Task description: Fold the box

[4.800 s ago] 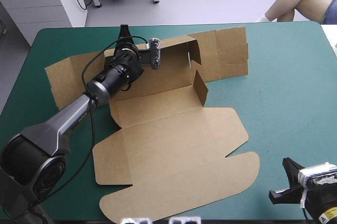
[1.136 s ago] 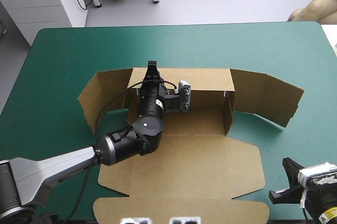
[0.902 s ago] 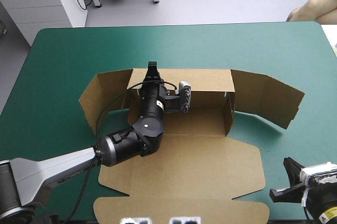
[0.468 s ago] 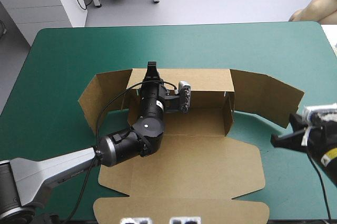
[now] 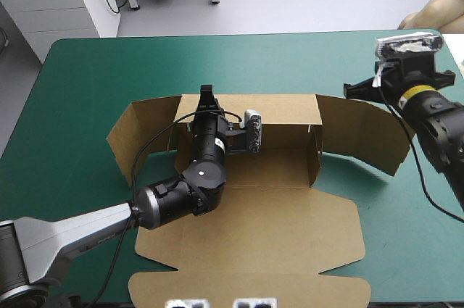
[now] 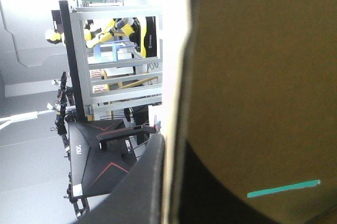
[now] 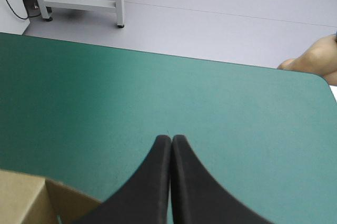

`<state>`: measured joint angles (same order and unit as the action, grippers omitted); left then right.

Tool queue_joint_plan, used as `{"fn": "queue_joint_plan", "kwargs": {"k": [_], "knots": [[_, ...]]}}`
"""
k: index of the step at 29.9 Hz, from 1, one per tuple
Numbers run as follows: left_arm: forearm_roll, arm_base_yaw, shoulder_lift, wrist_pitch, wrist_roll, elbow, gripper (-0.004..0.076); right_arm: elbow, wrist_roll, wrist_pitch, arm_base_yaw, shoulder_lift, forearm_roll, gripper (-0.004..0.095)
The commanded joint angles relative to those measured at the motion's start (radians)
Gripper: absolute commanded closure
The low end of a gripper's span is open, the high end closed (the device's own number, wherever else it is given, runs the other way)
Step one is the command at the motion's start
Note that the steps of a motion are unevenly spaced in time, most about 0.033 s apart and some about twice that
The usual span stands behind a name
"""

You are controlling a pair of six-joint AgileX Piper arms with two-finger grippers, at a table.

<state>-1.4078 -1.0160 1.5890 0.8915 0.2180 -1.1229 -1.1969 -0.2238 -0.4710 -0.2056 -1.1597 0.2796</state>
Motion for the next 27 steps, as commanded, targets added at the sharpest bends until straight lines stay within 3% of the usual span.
{"fn": "queue_joint_plan", "kwargs": {"k": [1, 6, 10, 14, 20, 27], "knots": [[-0.057, -0.005, -0.043, 0.036, 0.027, -0.028, 0.0732, -0.07, -0.028, 0.145, 0.005, -0.084, 0.021, 0.0928], [-0.059, -0.005, -0.043, 0.036, 0.027, -0.028, 0.0732, -0.087, -0.037, 0.231, 0.005, -0.238, 0.054, 0.0928], [-0.059, -0.005, -0.043, 0.047, 0.027, -0.028, 0.0732, -0.093, -0.114, 0.205, 0.005, -0.303, -0.026, 0.0928], [-0.059, -0.005, -0.043, 0.061, 0.027, -0.028, 0.0732, -0.122, -0.072, 0.038, 0.005, -0.333, -0.107, 0.0928], [-0.059, -0.005, -0.043, 0.071, 0.027, -0.028, 0.0732, -0.199, 0.128, -0.255, 0.005, -0.339, -0.254, 0.0928], [-0.059, -0.005, -0.043, 0.069, 0.027, -0.028, 0.0732, -0.23, 0.204, -0.456, 0.005, -0.339, -0.352, 0.0928]]}}
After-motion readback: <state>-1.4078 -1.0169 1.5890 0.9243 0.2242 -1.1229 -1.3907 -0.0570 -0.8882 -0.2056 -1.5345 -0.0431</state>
